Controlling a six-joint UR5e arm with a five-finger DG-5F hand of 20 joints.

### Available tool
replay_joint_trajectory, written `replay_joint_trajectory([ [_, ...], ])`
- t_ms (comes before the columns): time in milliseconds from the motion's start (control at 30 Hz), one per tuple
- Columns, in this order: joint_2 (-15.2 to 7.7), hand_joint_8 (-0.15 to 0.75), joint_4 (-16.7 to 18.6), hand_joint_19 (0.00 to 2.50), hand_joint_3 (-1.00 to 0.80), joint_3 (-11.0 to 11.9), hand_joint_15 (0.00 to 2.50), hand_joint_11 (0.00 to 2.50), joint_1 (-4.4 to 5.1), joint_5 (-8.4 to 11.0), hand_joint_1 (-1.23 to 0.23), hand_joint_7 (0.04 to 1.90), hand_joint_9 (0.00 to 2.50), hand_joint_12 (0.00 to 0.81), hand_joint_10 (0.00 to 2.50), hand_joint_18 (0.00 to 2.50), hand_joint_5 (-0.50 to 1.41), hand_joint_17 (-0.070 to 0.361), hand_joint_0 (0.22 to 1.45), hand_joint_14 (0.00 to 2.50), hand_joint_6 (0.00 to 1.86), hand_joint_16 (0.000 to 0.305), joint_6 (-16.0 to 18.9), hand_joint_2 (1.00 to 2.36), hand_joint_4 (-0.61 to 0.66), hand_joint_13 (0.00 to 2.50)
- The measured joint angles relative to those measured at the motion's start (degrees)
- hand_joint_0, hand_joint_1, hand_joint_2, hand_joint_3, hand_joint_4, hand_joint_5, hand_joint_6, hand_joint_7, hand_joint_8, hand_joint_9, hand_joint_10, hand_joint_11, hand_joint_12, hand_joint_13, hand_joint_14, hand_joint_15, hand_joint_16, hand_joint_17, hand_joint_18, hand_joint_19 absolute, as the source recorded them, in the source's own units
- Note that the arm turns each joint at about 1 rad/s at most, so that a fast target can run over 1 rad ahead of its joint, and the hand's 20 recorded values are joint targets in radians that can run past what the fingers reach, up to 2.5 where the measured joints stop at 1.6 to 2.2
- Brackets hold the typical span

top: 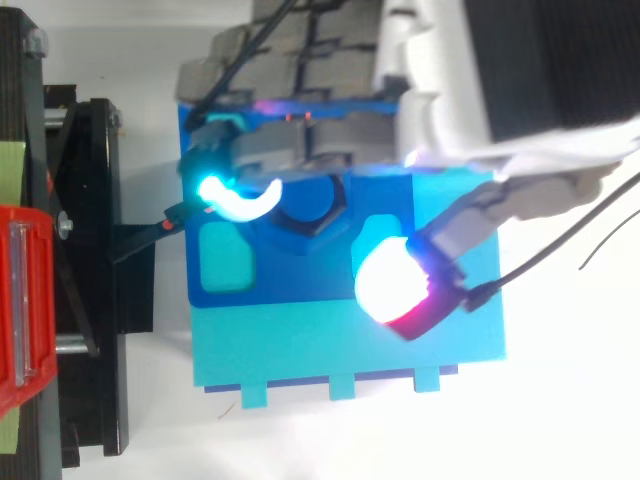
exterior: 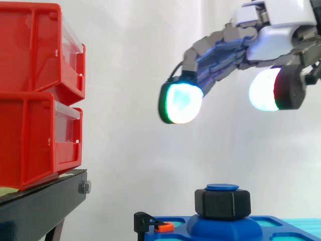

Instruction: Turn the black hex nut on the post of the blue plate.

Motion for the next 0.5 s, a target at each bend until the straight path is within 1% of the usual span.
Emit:
replay_joint_trajectory([
  [33,0.86,0.264,-0.76,0.29,-0.5,-0.51,0.12,0.0,-0.31,0.0,-0.59,0.75,0.27,0.386,0.0,0.41,-0.26,0.119,0.43,0.01,0.5,0.053,-0.11,1.0,0.17,0.39],
  [100,2.29,0.262,-1.16,0.29,-0.5,-1.82,0.12,0.0,-0.71,0.02,-0.59,0.75,0.27,0.383,0.0,0.41,-0.26,0.117,0.44,0.0,0.5,0.052,-0.05,1.0,0.17,0.39],
  [200,5.2,0.262,0.33,0.3,-0.5,-5.39,0.12,0.0,-1.15,0.24,-0.58,0.75,0.28,0.382,0.0,0.41,-0.26,0.117,0.44,0.0,0.5,0.052,0.77,1.0,0.17,0.39],
  [233,6.52,0.263,1.55,0.3,-0.5,-7.1,0.11,0.0,-1.29,0.54,-0.58,0.75,0.28,0.382,0.0,0.41,-0.26,0.117,0.44,0.0,0.5,0.052,1.43,1.0,0.17,0.39],
  [333,9.95,0.263,5.01,0.3,-0.5,-11.06,0.12,0.0,-1.57,1.57,-0.58,0.75,0.28,0.381,0.0,0.41,-0.26,0.117,0.44,0.0,0.5,0.052,3.64,1.0,0.17,0.39],
  [367,11.52,0.263,6.74,0.3,-0.5,-12.9,0.11,0.0,-1.69,2.15,-0.58,0.75,0.28,0.382,0.0,0.41,-0.26,0.116,0.45,0.0,0.5,0.052,4.88,1.0,0.17,0.4],
  [433,13.95,0.262,9.41,0.3,-0.5,-15.66,0.12,0.0,-1.84,3.41,-0.58,0.75,0.28,0.381,0.0,0.41,-0.26,0.116,0.45,0.0,0.5,0.052,7.04,1.0,0.17,0.4],
  [467,15.5,0.262,11.23,0.3,-0.5,-17.5,0.12,0.0,-1.92,4.34,-0.57,0.75,0.28,0.379,0.0,0.41,-0.26,0.116,0.45,0.0,0.5,0.051,8.66,1.0,0.17,0.4],
  [500,16.54,0.262,12.62,0.29,-0.5,-18.89,0.12,0.0,-1.96,5.07,-0.58,0.75,0.28,0.379,0.0,0.41,-0.25,0.116,0.45,0.0,0.5,0.051,9.92,1.0,0.18,0.4],
])
